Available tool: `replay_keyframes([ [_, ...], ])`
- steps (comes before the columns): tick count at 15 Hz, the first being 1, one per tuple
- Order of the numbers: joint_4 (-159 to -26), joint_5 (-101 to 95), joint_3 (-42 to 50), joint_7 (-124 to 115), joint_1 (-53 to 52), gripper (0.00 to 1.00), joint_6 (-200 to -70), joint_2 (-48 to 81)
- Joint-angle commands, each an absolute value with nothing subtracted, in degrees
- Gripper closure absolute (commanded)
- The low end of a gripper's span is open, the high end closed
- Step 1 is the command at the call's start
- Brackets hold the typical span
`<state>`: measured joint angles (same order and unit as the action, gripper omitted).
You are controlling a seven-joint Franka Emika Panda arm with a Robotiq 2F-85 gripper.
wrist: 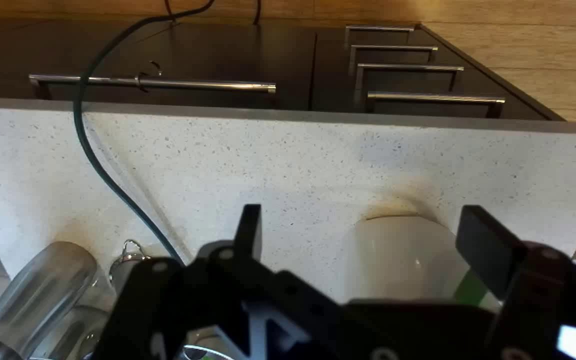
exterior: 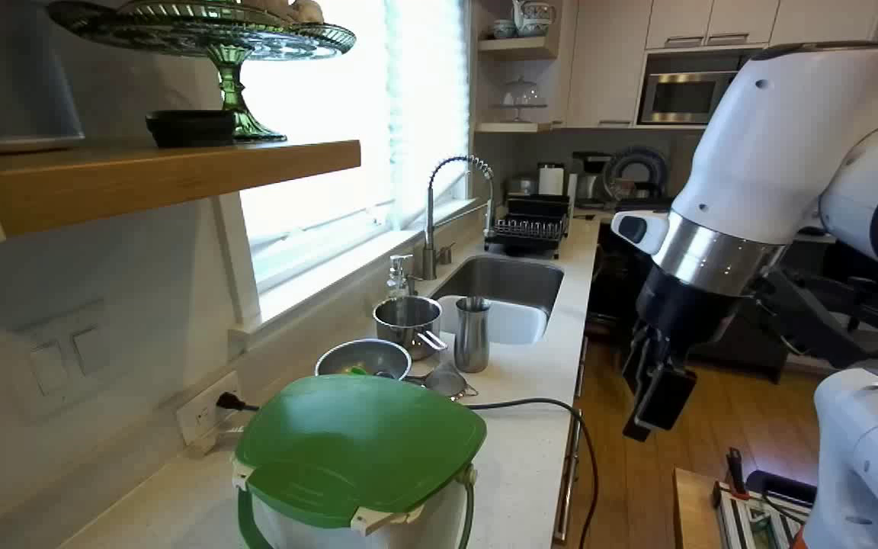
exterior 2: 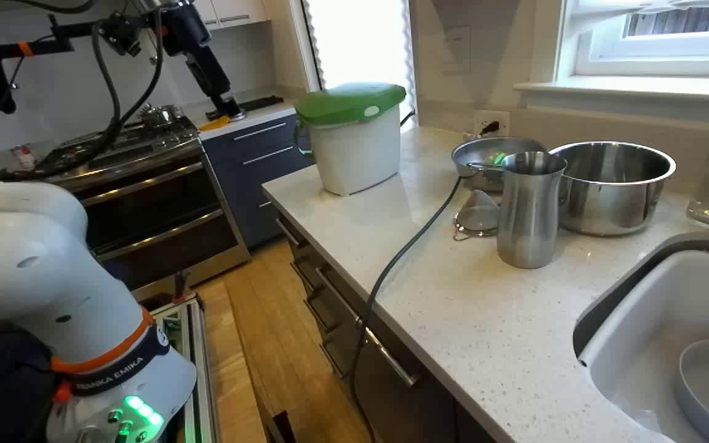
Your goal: Move the white and green bin to the right
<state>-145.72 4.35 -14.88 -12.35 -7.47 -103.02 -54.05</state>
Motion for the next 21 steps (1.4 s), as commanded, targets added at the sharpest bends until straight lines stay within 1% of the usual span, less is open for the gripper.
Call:
replay_keyframes([
  [1,-145.5,4.2,-14.8,-12.5,-7.6,0.00,-102.9,-53.9],
  [5,-145.5,4.2,-14.8,-12.5,-7.6,0.00,-102.9,-53.9],
  [7,-144.4,5.2,-14.4,-12.7,-7.4,0.00,-106.7,-52.6],
  [10,-141.5,6.5,-13.5,-12.1,-7.4,0.00,-114.4,-49.1],
  [13,-138.2,8.3,-13.0,-11.9,-8.3,0.00,-118.9,-45.0],
  [21,-129.3,8.6,-14.2,-13.0,-8.3,0.00,-121.9,-33.9],
])
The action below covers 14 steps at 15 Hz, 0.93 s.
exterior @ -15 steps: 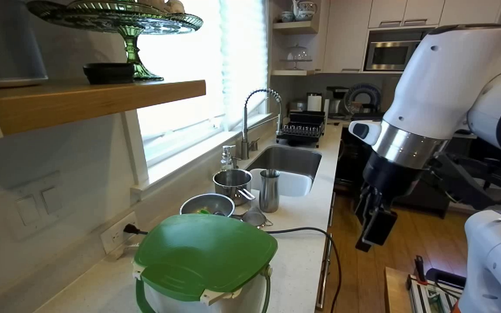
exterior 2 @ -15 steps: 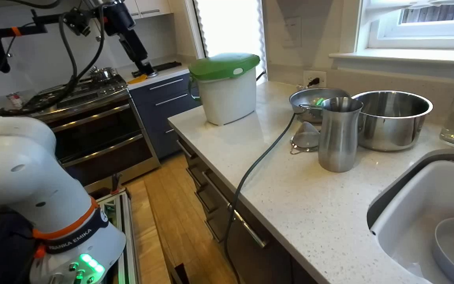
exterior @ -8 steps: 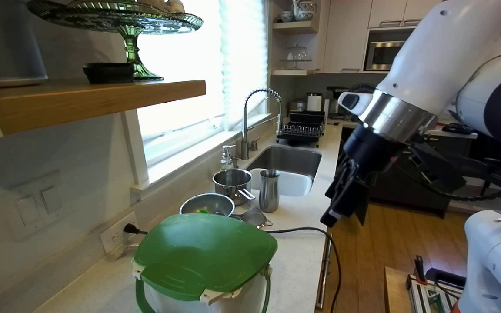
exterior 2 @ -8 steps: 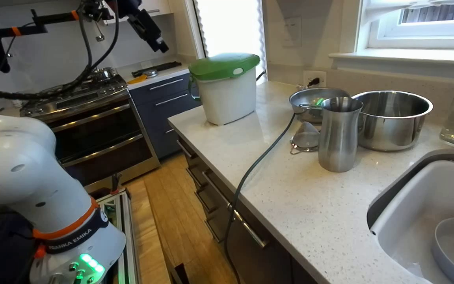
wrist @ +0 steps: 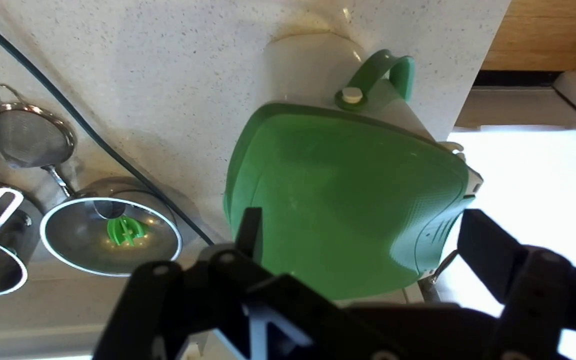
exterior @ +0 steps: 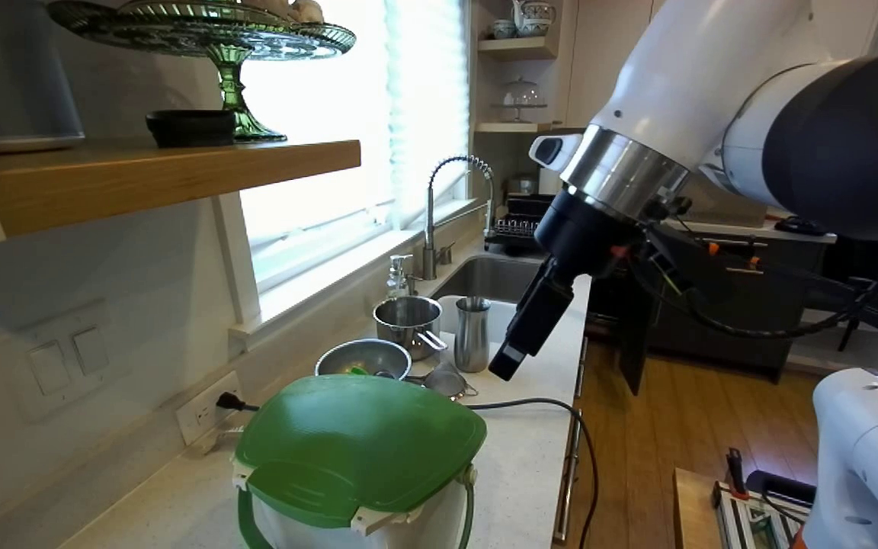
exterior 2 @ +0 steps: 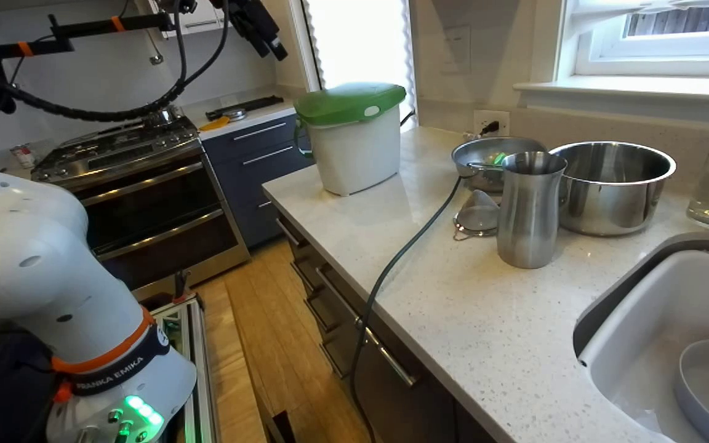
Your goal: Move the white and green bin to the right
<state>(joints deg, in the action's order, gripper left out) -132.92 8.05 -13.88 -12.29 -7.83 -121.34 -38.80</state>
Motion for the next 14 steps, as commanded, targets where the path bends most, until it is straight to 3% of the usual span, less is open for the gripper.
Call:
replay_keyframes([
  [1,-128.3,8.8,-14.4,-13.4,-8.4,0.00,-121.8,-32.7],
  [14,-116.9,4.8,-18.7,-16.4,-9.7,0.00,-123.7,-14.5],
])
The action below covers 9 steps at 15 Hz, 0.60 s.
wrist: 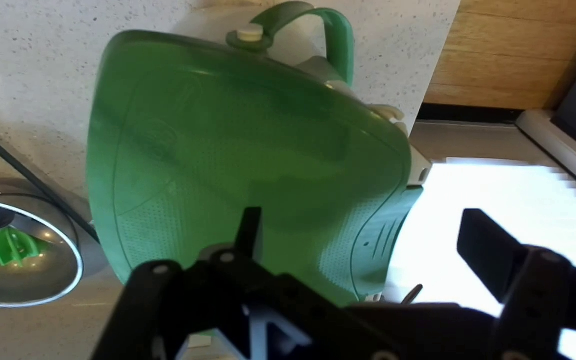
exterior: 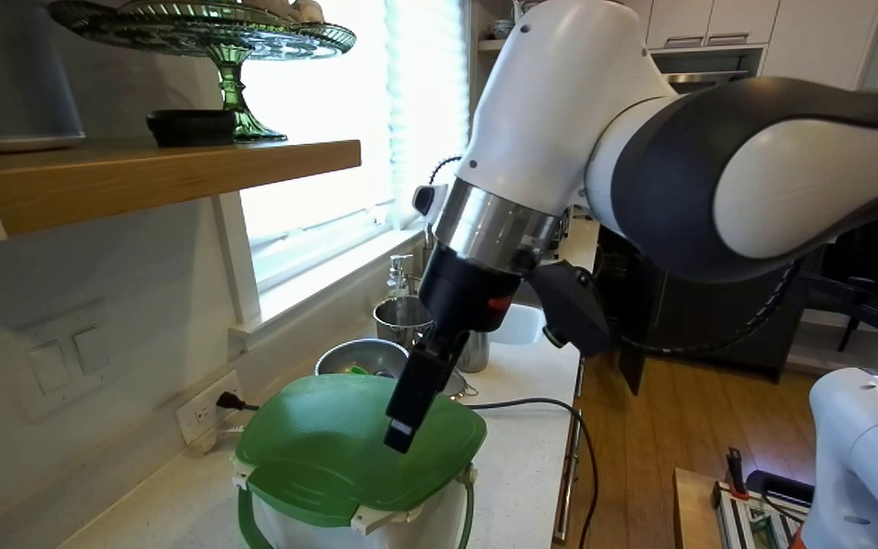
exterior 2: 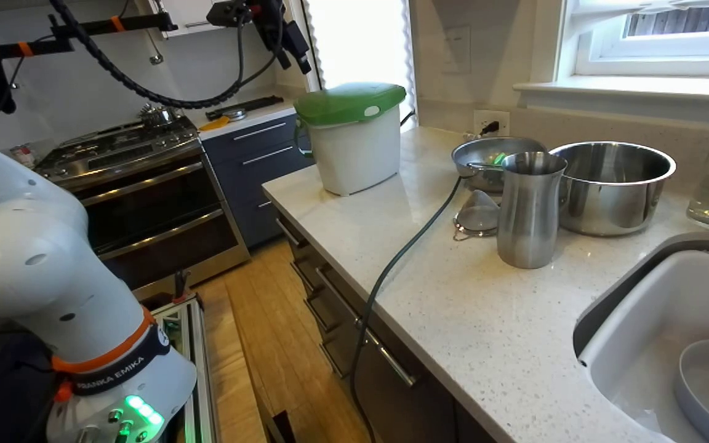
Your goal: Move the white and green bin to the right
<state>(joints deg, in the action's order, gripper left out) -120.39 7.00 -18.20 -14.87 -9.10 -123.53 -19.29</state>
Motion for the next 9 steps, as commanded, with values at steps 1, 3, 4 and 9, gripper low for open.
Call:
replay_keyframes([
  [1,-116.0,4.3,-18.7,-16.1,-9.9,0.00,-123.5,-13.2],
  [3,-114.5,2.3,-19.0,-16.1,-10.3,0.00,-123.8,-10.9],
  [4,-113.8,1.6,-19.1,-16.4,-10.5,0.00,-123.8,-9.9],
  [9,-111.9,-6.0,-20.0,-19.8,-11.5,0.00,-124.8,-6.2],
])
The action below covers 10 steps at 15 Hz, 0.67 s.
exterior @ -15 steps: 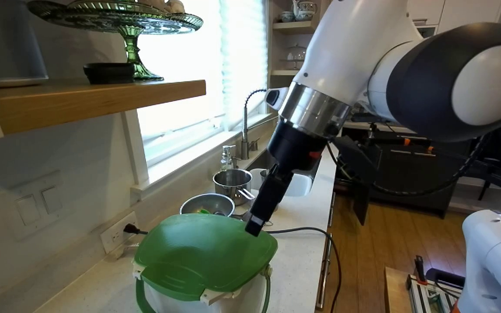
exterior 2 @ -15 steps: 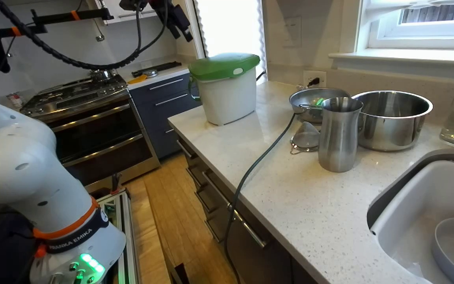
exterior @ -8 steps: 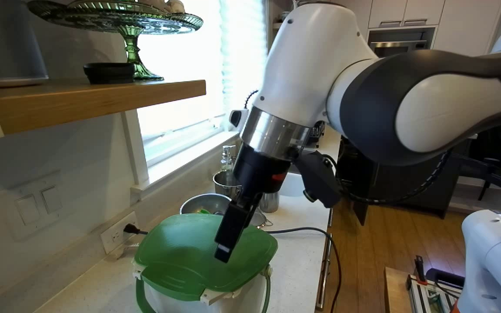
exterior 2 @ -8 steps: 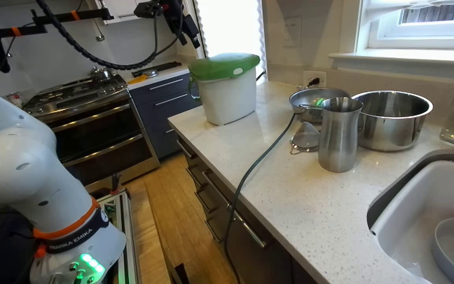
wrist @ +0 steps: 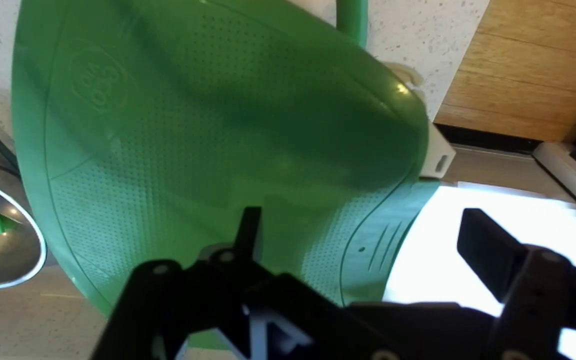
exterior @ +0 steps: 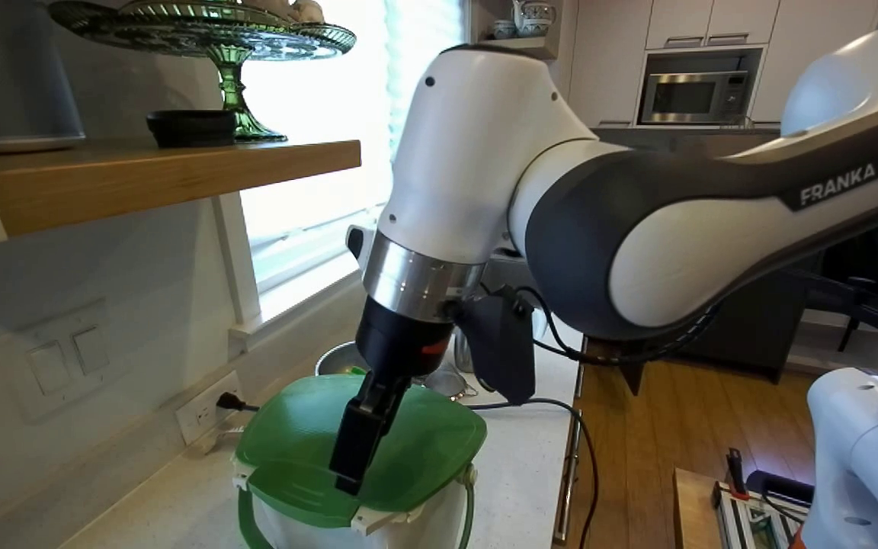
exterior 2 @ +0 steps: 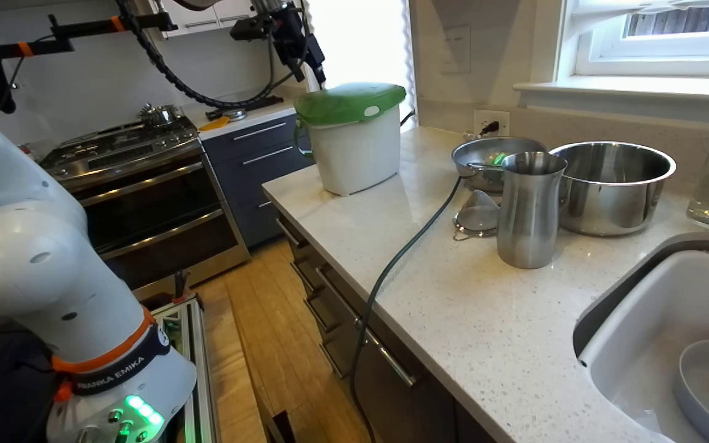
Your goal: Move the white and green bin to the right
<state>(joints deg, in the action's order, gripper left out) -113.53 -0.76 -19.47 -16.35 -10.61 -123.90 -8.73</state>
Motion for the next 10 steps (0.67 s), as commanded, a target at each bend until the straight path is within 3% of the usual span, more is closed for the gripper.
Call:
replay_keyframes([
  [1,-111.6,-7.7,-20.1,-20.7,-11.8,0.00,-125.1,-5.7],
  [10,-110.1,-15.0,-20.1,-24.5,-14.8,0.00,-124.1,-2.3],
])
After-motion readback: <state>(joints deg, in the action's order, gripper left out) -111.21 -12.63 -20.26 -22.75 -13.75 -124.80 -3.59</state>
